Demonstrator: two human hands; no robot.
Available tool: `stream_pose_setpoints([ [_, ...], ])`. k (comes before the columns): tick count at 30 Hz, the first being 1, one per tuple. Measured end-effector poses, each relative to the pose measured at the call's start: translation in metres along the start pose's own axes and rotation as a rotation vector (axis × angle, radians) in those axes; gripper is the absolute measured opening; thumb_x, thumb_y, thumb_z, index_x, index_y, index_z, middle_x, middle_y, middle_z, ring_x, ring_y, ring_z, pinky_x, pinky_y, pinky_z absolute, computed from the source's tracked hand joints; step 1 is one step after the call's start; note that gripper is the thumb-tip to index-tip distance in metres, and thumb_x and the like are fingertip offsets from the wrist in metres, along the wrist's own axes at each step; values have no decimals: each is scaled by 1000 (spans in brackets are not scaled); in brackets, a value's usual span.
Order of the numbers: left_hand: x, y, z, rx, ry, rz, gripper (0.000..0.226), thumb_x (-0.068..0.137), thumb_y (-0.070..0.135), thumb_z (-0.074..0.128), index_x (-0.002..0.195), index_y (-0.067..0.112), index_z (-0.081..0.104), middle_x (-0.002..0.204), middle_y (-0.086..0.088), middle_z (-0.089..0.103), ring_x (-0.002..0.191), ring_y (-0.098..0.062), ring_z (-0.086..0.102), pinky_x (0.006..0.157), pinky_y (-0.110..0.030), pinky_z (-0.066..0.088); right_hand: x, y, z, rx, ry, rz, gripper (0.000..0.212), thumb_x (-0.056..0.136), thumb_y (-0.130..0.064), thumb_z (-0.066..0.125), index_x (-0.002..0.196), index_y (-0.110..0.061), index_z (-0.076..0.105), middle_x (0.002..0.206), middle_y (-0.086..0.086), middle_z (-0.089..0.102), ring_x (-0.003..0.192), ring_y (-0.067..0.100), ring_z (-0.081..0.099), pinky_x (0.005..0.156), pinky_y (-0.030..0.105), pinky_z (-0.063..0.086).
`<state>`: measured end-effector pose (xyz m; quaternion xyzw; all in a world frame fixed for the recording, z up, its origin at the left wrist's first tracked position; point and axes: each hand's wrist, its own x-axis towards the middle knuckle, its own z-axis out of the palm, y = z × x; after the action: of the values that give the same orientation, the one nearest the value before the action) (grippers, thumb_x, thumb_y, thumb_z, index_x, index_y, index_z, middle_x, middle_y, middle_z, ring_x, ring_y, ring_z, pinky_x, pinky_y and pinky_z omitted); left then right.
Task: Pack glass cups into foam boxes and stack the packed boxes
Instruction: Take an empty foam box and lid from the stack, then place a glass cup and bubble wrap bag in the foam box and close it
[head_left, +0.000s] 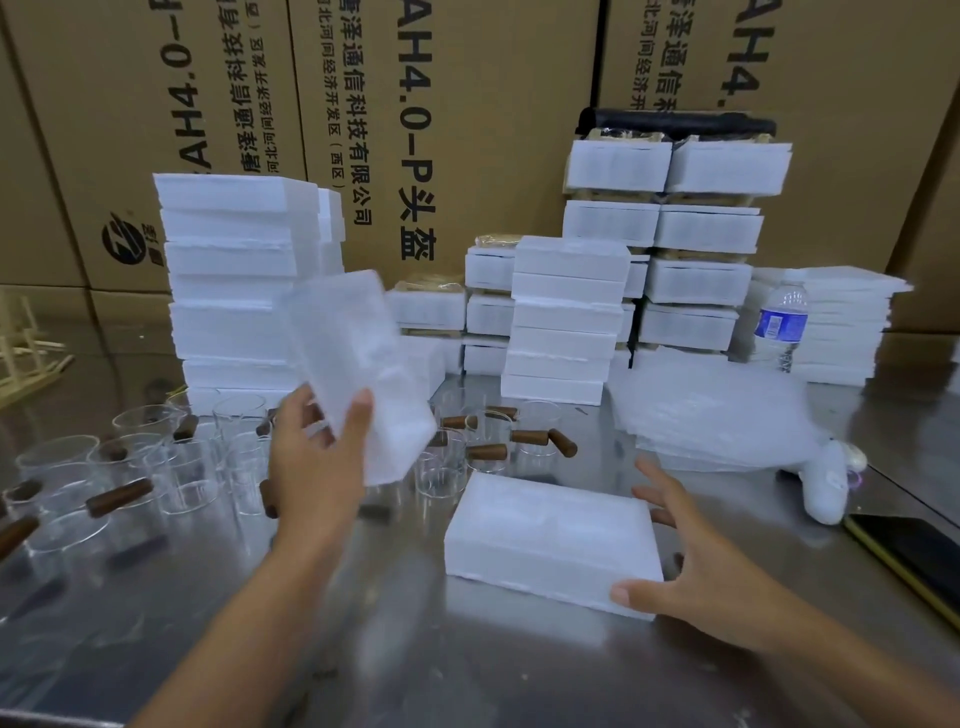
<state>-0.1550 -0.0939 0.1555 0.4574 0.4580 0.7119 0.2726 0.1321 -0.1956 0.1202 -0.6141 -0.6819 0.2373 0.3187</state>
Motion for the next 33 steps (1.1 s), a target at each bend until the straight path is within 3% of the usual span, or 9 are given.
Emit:
stream_pose_setpoints([
  [2,21,-3,-4,-134,113,-194,31,90,33,63,115,17,53,111,1,61,85,-6,59,66,-20,47,3,1,0,-32,-28,4,108,50,-67,75,124,-71,-3,141,-29,22,129,-4,29,104,26,34],
  [5,40,-11,-7,-249,132,-416,27,93,28,60,113,12,53,117,-1,60,102,-20,60,90,-34,51,14,1,0,43,25,-3,87,55,-88,53,126,-72,6,136,-39,24,126,-17,26,102,26,34],
  [8,46,-18,-8,-387,50,-579,24,95,20,57,116,10,49,129,-7,58,105,-23,60,99,-44,47,38,2,0,94,214,26,61,67,-75,49,123,-59,31,127,-30,40,114,-12,41,89,20,36],
  [11,51,-21,-8,-402,-1,-659,26,96,18,56,118,8,47,130,-11,57,101,-27,62,94,-49,49,74,4,-3,154,319,117,34,85,-46,59,115,-42,46,119,-16,50,99,-4,50,71,18,41],
  [13,56,-21,-8,-394,-22,-698,28,95,18,56,119,7,46,127,-13,56,100,-30,61,90,-50,50,97,5,-5,190,314,198,30,87,-38,63,114,-35,49,110,-11,54,90,-1,52,64,17,40],
  [20,59,-19,-14,-342,-89,-776,28,95,22,57,117,9,46,119,-14,55,105,-31,59,77,-44,49,153,2,13,130,199,396,29,88,-37,62,110,-23,51,104,6,64,90,19,64,71,26,47],
  [24,53,-15,-20,-344,-200,-799,33,95,25,56,117,4,44,102,-17,59,94,-31,61,69,-43,47,159,0,6,94,137,407,19,90,-30,60,87,-13,67,80,2,70,60,8,62,44,12,38],
  [29,51,-9,-33,-341,-319,-893,77,91,30,59,143,-11,19,133,-30,46,110,-39,57,68,-43,52,156,0,-4,81,147,436,20,90,-23,60,84,-6,69,79,3,71,59,8,61,51,18,39],
  [33,44,-5,-39,-331,-387,-951,87,73,26,64,140,-12,23,126,-29,54,94,-40,67,58,-46,59,154,4,-9,319,378,482,21,89,-12,58,74,1,64,67,12,63,54,18,53,55,25,47],
])
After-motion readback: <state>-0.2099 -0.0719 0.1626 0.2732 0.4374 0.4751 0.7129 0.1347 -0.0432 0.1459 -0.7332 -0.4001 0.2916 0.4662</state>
